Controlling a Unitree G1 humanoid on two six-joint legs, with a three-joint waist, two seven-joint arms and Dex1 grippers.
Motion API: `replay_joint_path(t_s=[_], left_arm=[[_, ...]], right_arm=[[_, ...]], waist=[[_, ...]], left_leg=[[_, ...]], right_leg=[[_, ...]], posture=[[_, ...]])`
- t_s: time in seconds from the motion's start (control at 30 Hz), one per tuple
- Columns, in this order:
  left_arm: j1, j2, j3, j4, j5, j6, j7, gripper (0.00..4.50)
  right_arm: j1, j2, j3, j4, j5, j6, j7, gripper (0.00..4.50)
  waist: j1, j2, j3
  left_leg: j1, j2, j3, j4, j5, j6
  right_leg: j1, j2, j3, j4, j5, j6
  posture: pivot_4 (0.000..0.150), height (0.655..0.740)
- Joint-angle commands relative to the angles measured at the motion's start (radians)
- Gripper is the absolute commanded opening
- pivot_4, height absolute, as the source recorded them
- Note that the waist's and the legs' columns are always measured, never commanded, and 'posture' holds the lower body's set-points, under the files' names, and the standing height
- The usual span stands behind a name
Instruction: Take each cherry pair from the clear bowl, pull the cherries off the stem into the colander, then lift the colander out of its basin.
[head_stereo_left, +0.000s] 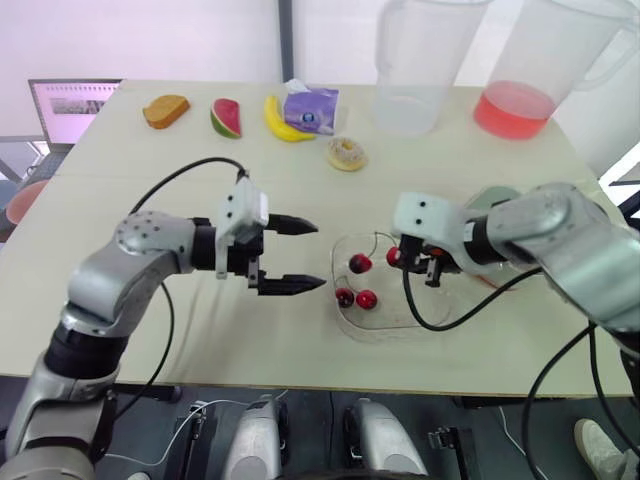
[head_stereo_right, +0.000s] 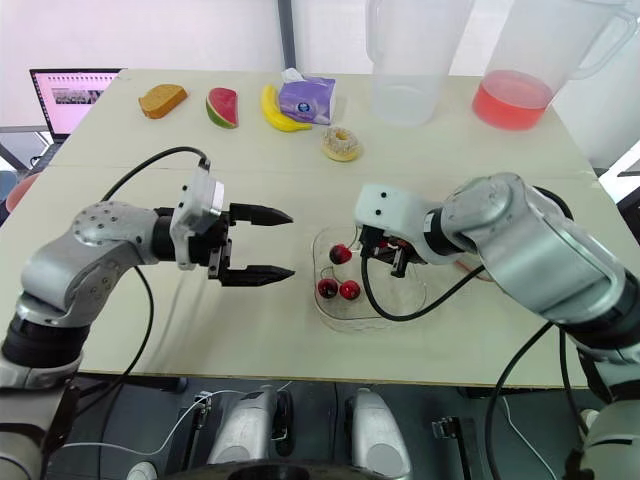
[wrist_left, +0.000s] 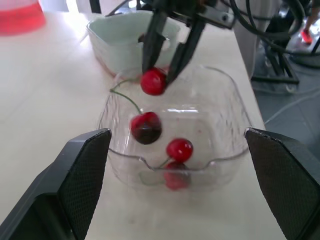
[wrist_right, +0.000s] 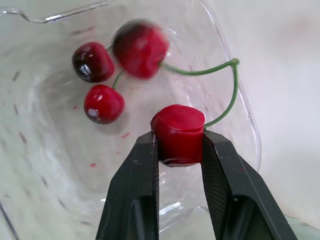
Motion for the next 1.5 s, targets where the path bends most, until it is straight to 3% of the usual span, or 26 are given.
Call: replay_joint_path(t_s=[0.03,0.4,0.67,1.3,1.4,1.5], left_arm=[[-0.055,-0.064,0.067,0.033,-0.091,0.087,0.083,4.50],[-0.118,-0.360,0.246,0.183,-0.366,0.409,0.471,4.50],[-0.109,-0.448,0.300,0.221,-0.454,0.463,0.588,4.50],[-0.084,-0.590,0.350,0.300,-0.668,0.488,0.746,4.50],[-0.082,-0.588,0.347,0.301,-0.681,0.488,0.756,3.68],[-0.083,-0.583,0.339,0.303,-0.683,0.493,0.758,2.21]], right_arm=[[0.081,-0.029,-0.092,-0.066,-0.069,-0.173,-0.079,0.69],[0.391,0.103,-0.245,-0.110,-0.219,-0.642,-0.287,0.69],[0.549,0.135,-0.296,-0.071,-0.297,-0.911,-0.296,0.69],[0.540,0.206,-0.328,-0.054,-0.303,-0.943,-0.255,0.69],[0.534,0.208,-0.331,-0.056,-0.300,-0.933,-0.247,0.69],[0.531,0.209,-0.332,-0.058,-0.300,-0.927,-0.240,0.69]], waist=[[0.001,0.000,0.000],[-0.001,0.000,0.000],[0.001,-0.001,0.000],[0.001,-0.001,0.000],[0.001,-0.001,0.000],[0.001,-0.001,0.000]], left_leg=[[0.000,0.000,0.000,0.000,0.000,0.000],[-0.001,0.000,-0.002,0.002,0.003,-0.005],[0.000,-0.001,-0.002,0.002,0.005,-0.008],[0.002,-0.001,-0.002,0.002,0.005,-0.009],[0.002,-0.001,-0.003,0.001,0.005,-0.009],[0.002,-0.001,-0.003,0.001,0.005,-0.009]], right_leg=[[0.000,0.000,0.000,0.000,0.000,0.000],[0.000,0.001,0.000,0.003,0.000,0.001],[0.001,0.001,0.000,0.002,0.000,0.001],[0.003,0.002,0.000,0.002,0.000,0.001],[0.003,0.002,0.000,0.002,0.000,0.001],[0.003,0.002,0.000,0.002,0.000,0.001]], posture=[[0.150,0.7400],[0.150,0.7400],[0.150,0.7400],[0.150,0.7400],[0.150,0.7400],[0.150,0.7400]])
